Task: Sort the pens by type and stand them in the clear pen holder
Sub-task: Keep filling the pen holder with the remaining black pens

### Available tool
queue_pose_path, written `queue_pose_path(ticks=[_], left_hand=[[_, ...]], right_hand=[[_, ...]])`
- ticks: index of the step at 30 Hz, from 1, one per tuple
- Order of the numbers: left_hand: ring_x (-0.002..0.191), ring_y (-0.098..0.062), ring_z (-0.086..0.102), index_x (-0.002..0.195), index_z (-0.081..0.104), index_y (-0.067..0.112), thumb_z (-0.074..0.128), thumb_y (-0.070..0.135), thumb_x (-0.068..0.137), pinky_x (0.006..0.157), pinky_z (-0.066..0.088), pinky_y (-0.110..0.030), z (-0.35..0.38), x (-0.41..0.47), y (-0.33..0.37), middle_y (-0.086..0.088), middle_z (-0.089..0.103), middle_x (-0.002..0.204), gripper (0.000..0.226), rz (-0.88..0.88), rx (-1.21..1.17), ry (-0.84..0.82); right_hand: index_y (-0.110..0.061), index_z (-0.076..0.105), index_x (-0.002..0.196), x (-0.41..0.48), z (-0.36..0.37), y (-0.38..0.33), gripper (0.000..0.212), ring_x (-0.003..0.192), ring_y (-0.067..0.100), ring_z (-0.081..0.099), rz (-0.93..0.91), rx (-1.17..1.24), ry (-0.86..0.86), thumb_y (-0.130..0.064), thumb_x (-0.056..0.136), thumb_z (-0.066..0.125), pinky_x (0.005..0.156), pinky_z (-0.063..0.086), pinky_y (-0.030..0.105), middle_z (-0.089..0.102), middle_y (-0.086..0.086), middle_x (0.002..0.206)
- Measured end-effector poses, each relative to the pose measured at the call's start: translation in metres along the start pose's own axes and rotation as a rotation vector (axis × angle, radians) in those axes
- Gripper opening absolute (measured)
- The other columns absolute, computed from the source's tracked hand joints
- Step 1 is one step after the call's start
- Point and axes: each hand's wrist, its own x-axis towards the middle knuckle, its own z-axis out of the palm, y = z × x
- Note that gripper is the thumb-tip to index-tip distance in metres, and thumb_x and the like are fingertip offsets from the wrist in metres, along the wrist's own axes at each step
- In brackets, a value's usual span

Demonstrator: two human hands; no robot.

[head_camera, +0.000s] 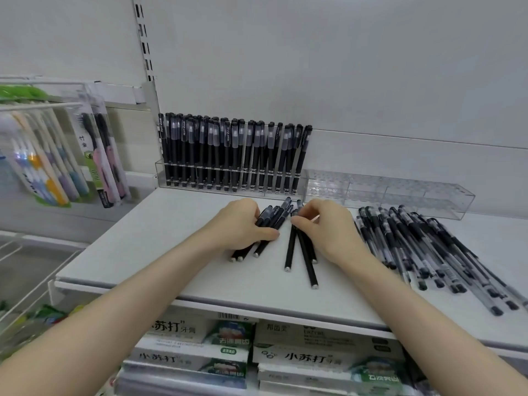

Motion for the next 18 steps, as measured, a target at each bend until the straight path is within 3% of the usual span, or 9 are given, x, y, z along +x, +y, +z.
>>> queue_pose_path(ticks=[4, 8, 12, 18], left_hand=[[0.082, -0.028, 0.063, 0.092, 0.066, -0.001, 0.068, 0.028, 0.078, 0.063, 0.044, -0.03, -0.006, 0.008, 0.001, -0.014, 0.069, 0.086, 0.033, -0.008, 0.049, -0.036], [0.059, -0.023, 0.048, 0.075, 0.058, 0.001, 0.062, 0.021, 0.081, 0.055, 0.036, -0.027, -0.009, 0.012, 0.002, -0.005, 0.052, 0.061, 0.022, 0.006, 0.081, -0.1], [0.053, -0.016, 0.04, 0.067, 0.037, 0.012, 0.054, 0.018, 0.088, 0.05, 0.031, -0.028, -0.013, 0.013, 0.006, -0.003, 0.043, 0.062, 0.028, 0.014, 0.116, -0.15], [0.054, -0.016, 0.035, 0.072, 0.038, 0.012, 0.045, 0.024, 0.096, 0.05, 0.028, -0.028, -0.028, 0.004, 0.001, -0.002, 0.038, 0.063, 0.028, 0.02, 0.093, -0.205]], right_hand=[[-0.009, 0.068, 0.097, -0.001, -0.003, 0.002, 0.017, 0.085, 0.017, 0.057, 0.016, -0.007, -0.015, -0.025, 0.091, 0.062, 0.068, 0.036, 0.026, 0.065, 0.002, 0.091], [-0.008, 0.07, 0.095, -0.001, 0.0, 0.002, 0.018, 0.084, 0.019, 0.058, 0.029, 0.037, -0.03, -0.023, 0.09, 0.063, 0.07, 0.038, 0.026, 0.068, 0.006, 0.092], [-0.008, 0.07, 0.092, 0.002, 0.004, 0.0, 0.017, 0.087, 0.022, 0.059, 0.036, 0.066, -0.032, -0.024, 0.088, 0.065, 0.077, 0.044, 0.028, 0.069, 0.007, 0.089], [-0.007, 0.07, 0.091, 0.003, 0.007, -0.003, 0.017, 0.081, 0.024, 0.064, 0.034, 0.126, -0.044, -0.023, 0.088, 0.066, 0.078, 0.05, 0.032, 0.07, 0.01, 0.088]])
